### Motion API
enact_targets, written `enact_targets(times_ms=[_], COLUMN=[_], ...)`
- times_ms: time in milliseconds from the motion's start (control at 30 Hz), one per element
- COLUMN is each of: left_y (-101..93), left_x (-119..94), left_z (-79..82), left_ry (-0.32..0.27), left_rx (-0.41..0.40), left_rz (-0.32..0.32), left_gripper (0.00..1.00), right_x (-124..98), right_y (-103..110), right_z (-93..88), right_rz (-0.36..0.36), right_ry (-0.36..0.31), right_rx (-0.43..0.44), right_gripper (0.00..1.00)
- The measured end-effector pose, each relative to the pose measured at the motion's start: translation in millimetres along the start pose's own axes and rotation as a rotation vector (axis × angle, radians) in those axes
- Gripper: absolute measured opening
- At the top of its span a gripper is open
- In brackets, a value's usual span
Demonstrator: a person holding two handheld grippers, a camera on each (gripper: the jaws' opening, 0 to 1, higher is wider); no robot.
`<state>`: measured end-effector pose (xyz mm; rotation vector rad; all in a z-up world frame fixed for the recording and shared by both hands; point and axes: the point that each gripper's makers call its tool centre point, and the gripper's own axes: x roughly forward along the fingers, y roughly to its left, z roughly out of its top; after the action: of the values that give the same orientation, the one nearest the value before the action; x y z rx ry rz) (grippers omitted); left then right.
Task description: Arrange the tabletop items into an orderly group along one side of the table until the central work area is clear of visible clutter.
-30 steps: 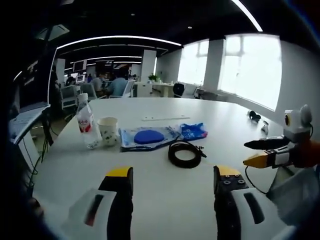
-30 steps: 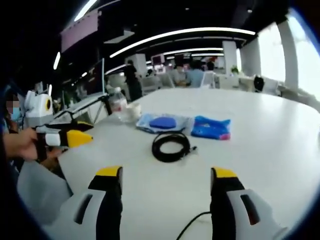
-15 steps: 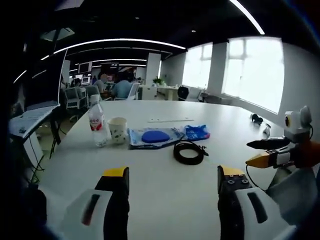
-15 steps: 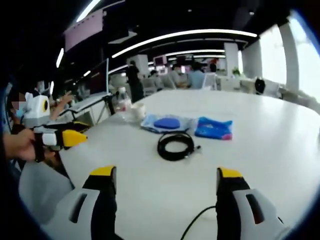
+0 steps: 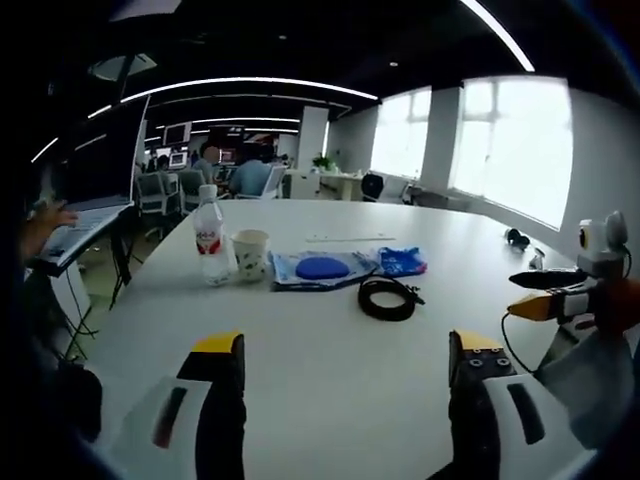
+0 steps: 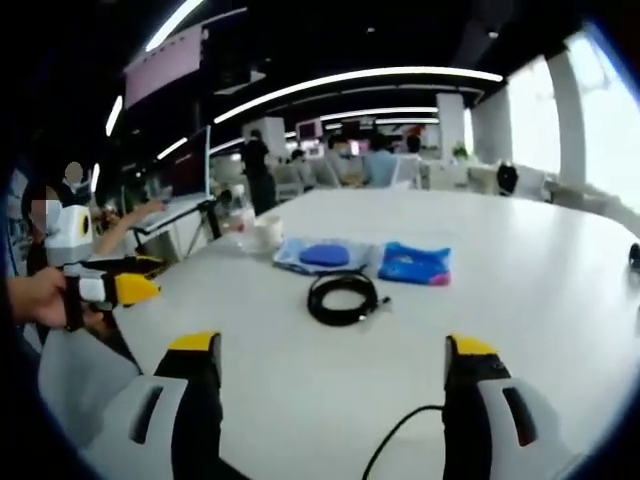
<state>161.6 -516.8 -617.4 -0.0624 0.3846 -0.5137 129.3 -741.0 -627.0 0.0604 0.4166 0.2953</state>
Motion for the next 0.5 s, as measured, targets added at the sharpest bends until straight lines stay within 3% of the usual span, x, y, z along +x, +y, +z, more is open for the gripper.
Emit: enact_targets(times_ms=[500], left_y=[3.6], left_x=[-5.5], left_z=[0.9], left_ry=[-0.001], left_rx=[0.018], left_rz=[0.025], left_gripper=[0.90], right_x=[-4.4], right_y=[-5.1], right_z=[1.9], right_rz=[-0.029], right_ry=[-0.006], right_rx=[0.021], right_gripper=[0.97])
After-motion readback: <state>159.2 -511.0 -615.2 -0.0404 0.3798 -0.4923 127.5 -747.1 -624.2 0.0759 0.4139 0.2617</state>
